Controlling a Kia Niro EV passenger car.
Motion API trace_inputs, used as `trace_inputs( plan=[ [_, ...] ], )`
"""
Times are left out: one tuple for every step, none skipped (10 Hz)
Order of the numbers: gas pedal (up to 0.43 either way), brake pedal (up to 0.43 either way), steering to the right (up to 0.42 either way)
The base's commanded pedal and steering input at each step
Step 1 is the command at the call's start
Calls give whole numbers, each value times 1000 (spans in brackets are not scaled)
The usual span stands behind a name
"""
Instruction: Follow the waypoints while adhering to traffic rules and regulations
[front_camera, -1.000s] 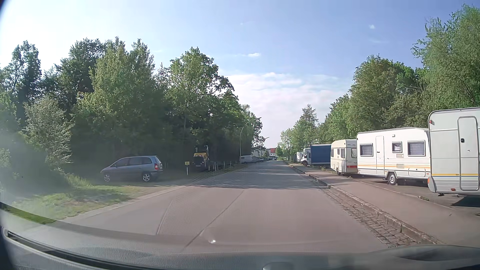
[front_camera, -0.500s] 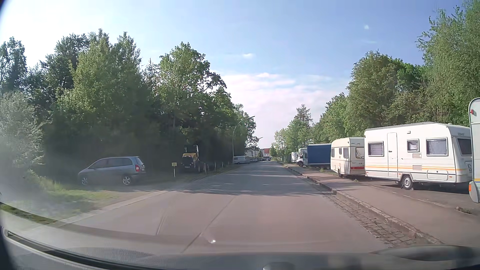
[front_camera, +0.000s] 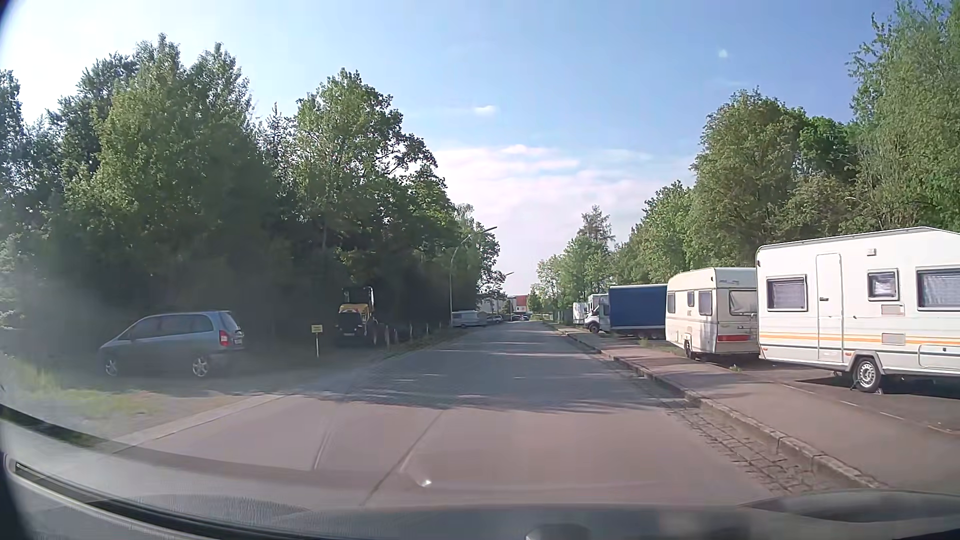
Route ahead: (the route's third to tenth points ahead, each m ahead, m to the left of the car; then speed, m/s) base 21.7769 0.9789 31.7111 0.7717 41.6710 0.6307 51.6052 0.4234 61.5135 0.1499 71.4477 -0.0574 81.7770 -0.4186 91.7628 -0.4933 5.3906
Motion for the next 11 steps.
trace_inputs(
  plan=[
    [299, 0, 23],
    [299, 0, 20],
    [299, 0, 18],
    [299, 0, 16],
    [299, 0, 14],
    [299, 0, 13],
    [299, 0, 13],
    [299, 0, 12],
    [299, 0, 11],
    [299, 0, 10],
    [299, 0, 9]
  ],
)
